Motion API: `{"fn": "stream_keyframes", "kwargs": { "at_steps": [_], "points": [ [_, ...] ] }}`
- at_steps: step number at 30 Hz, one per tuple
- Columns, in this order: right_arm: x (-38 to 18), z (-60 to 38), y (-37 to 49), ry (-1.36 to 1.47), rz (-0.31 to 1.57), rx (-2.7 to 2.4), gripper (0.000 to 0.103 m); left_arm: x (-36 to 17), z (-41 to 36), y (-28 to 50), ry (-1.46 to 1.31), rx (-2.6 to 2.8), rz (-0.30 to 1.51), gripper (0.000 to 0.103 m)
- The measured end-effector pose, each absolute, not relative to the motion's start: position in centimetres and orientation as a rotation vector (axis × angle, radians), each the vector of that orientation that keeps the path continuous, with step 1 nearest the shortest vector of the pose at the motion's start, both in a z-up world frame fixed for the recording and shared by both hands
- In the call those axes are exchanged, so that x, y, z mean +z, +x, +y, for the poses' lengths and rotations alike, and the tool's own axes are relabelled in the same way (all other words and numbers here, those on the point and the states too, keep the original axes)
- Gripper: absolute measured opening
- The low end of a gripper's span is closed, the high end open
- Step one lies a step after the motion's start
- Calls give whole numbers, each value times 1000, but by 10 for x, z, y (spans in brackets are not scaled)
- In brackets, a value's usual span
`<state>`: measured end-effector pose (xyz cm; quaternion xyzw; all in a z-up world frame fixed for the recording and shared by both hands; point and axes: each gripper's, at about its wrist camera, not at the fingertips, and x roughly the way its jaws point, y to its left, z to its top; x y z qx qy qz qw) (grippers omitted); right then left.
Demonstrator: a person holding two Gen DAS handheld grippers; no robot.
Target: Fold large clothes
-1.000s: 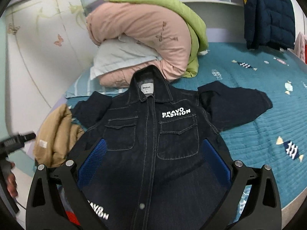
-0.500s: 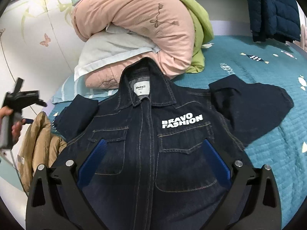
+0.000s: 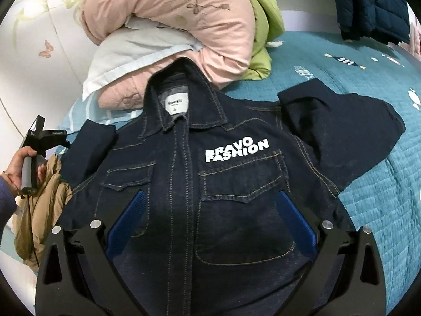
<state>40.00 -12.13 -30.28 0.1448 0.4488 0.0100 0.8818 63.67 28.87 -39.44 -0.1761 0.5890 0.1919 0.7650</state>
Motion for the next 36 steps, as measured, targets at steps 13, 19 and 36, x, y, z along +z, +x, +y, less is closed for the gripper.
{"fn": "stream_keyframes", "kwargs": {
  "at_steps": [13, 19, 36],
  "points": [
    [-311, -125, 403, 275, 953, -29, 96, -388, 288, 629, -462, 315, 1128, 15],
    [-303, -146, 402, 271, 909, -122, 96, -304, 251, 590, -330, 244, 869, 14],
    [-285, -254, 372, 503, 814, -387, 96, -285, -32, 525, -60, -122, 864, 15]
  ]
}}
